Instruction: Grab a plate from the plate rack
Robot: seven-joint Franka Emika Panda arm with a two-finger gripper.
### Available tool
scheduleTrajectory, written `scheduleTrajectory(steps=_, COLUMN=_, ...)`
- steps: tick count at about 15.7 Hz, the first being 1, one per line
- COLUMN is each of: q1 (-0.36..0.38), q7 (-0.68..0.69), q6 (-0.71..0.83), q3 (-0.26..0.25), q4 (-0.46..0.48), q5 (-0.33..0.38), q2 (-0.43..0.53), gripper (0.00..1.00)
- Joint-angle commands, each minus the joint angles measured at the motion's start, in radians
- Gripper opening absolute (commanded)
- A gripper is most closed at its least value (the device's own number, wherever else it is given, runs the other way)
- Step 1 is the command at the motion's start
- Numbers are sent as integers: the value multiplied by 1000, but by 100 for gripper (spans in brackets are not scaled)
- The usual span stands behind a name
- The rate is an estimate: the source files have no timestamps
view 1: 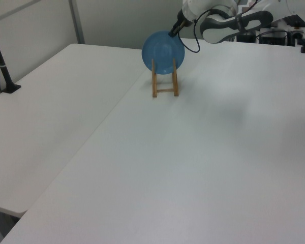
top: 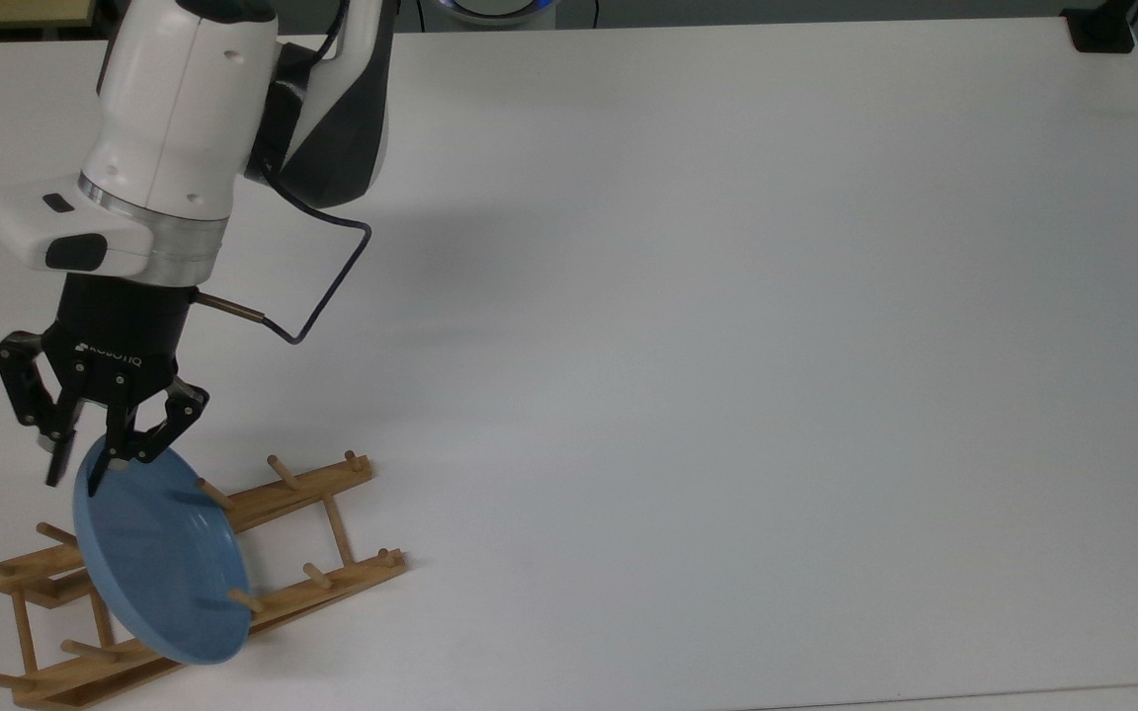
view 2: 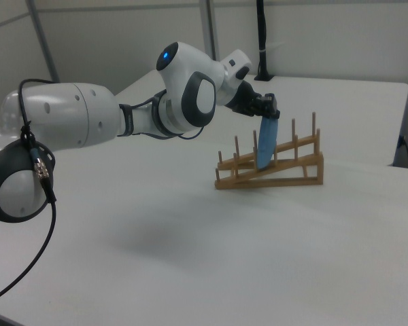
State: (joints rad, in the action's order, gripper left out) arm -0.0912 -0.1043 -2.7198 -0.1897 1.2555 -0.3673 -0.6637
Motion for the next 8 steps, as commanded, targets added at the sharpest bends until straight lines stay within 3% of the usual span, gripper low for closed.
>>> scheduleTrajectory(steps=1, q1=13, q7=8, q6=-9, q3=-13, q4=-18, q5=-62, q2=-10, gripper=18)
scheduleTrajectory(steps=8, q1=11, q7=8, q6=-8, q3=-13, q4=-19, q5=-209, q2=-4, gripper=16)
